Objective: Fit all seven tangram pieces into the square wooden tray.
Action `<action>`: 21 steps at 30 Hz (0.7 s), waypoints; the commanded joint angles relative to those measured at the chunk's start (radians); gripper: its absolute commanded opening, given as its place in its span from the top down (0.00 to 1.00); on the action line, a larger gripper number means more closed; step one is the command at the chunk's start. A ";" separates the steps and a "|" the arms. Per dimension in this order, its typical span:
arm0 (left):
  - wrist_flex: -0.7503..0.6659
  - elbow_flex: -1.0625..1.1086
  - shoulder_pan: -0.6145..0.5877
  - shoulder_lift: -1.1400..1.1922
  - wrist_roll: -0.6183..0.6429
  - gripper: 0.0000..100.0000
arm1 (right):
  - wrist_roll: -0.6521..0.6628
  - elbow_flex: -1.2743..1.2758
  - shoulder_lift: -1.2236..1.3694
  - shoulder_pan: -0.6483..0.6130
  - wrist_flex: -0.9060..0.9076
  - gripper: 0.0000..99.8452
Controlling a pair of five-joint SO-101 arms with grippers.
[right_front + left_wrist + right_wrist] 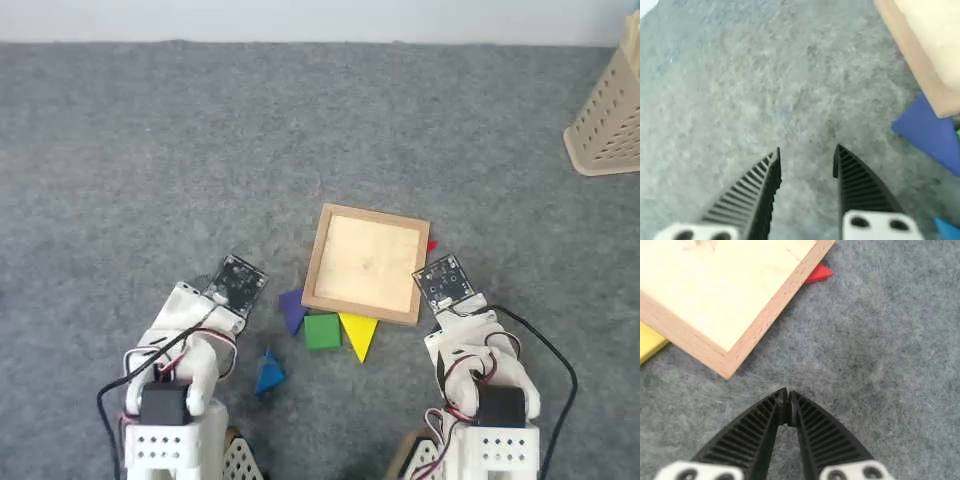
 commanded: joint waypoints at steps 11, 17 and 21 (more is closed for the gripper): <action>-0.020 -0.136 -0.015 -0.008 0.071 0.83 | 0.018 0.018 -0.008 -0.005 0.013 0.99; -0.009 -0.458 -0.021 0.264 0.127 0.83 | 0.018 0.018 -0.008 -0.005 0.013 0.99; -0.005 -0.674 0.044 0.644 0.190 0.83 | 0.018 0.018 -0.008 -0.005 0.013 0.99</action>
